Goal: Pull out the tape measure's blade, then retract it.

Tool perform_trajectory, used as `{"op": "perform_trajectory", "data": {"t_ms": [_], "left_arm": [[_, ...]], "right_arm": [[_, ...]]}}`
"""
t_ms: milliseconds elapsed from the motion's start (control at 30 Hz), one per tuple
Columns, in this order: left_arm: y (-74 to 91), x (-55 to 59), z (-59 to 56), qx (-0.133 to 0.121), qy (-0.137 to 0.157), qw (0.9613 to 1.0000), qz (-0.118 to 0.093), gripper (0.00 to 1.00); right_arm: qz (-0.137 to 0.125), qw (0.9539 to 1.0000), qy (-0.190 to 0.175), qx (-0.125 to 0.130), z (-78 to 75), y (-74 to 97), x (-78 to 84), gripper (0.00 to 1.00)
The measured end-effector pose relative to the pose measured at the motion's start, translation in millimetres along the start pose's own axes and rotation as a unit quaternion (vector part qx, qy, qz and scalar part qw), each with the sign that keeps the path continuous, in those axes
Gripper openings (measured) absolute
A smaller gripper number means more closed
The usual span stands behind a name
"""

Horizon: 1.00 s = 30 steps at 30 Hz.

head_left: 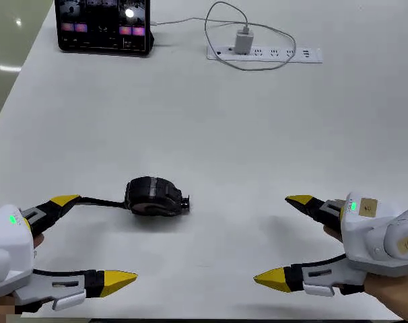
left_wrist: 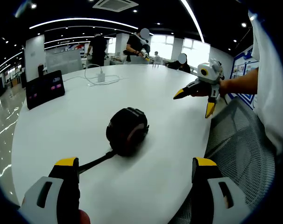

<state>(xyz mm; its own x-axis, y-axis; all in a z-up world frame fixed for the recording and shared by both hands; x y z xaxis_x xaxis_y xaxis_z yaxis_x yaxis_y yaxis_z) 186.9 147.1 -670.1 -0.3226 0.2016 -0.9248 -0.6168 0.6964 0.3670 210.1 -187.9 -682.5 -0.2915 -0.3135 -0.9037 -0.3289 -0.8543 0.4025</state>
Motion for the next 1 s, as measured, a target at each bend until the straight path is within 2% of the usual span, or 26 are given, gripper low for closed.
{"op": "perform_trajectory", "data": {"t_ms": [367,533,633,1000], "left_arm": [[-2.1,-0.2,-1.1,0.003,0.0,1.0,0.002,0.99],[-4.2,-1.3,0.9,0.003,-0.004,1.0,0.0,0.99],[-5.8,-1.2,0.9,0.011,0.0,0.9999,0.003,0.99],[-14.6,-2.4,11.7,0.02,-0.009,0.9997,0.01,0.98]], "right_arm": [[-0.01,0.9999,0.005,-0.001,-0.9,-1.6,-1.5,0.92],[-0.01,0.9999,-0.001,-0.004,-2.2,-4.4,-0.7,0.84],[-0.012,0.9999,-0.002,-0.005,-3.8,-7.8,-0.8,0.84],[-0.013,0.9997,-0.001,-0.022,-11.7,-23.0,-2.6,0.84]]}}
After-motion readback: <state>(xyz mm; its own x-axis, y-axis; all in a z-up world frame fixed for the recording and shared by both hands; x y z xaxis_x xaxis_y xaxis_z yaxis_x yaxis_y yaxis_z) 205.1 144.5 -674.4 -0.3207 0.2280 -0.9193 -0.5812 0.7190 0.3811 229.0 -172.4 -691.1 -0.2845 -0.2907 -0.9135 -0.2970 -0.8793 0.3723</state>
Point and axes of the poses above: the centre of the closed fingertips' face, and the gripper's own axes: y roughly backward along the fingers, z roughly to its left, x roughly out of its underside, the point moved 8 cm from there along y, roughly backward along the fingers, and after that the axes turned 13 degrees about -z, right-handed, at the moved point
